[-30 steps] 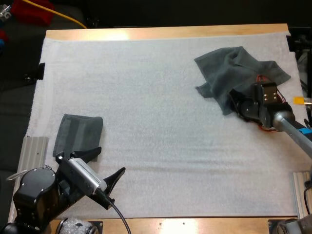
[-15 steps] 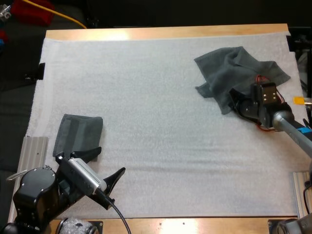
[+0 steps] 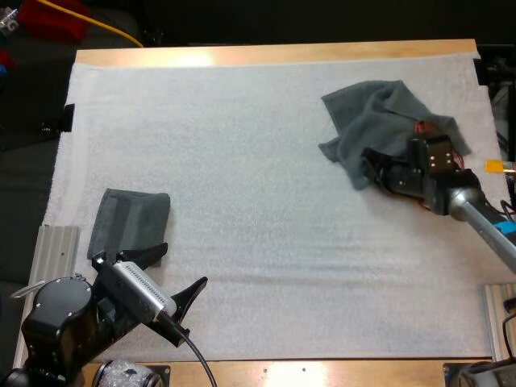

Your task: Pick towel from pile, fold and stack

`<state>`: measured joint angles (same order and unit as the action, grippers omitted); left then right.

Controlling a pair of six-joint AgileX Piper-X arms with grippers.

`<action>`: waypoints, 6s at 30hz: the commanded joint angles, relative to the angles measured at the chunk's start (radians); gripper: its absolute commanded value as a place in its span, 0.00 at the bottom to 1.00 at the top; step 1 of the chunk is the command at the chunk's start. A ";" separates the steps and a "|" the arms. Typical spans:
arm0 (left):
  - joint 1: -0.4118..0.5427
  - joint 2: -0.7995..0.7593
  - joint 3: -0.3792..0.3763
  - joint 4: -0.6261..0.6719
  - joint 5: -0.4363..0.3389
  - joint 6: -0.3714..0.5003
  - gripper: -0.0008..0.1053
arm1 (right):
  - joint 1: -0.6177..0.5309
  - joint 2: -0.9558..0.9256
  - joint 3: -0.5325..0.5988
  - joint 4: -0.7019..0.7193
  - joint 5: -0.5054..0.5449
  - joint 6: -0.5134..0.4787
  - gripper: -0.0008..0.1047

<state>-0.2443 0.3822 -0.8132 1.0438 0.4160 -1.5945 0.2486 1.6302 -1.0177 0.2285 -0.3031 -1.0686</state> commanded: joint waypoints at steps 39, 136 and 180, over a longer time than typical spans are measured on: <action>-0.005 0.005 -0.007 0.013 0.006 0.000 0.67 | 0.125 -0.099 -0.285 0.157 0.188 -0.079 0.03; -0.005 0.005 -0.007 0.020 0.006 0.000 0.67 | -0.153 0.082 -0.373 0.269 0.117 0.063 0.54; -0.005 0.005 -0.007 0.020 0.006 0.000 0.67 | -0.139 -0.084 -0.374 0.177 0.113 -0.145 0.03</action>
<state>-0.2443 0.3822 -0.8132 1.0676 0.4160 -1.5945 0.1068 1.5670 -1.3843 0.4303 -0.1906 -1.1905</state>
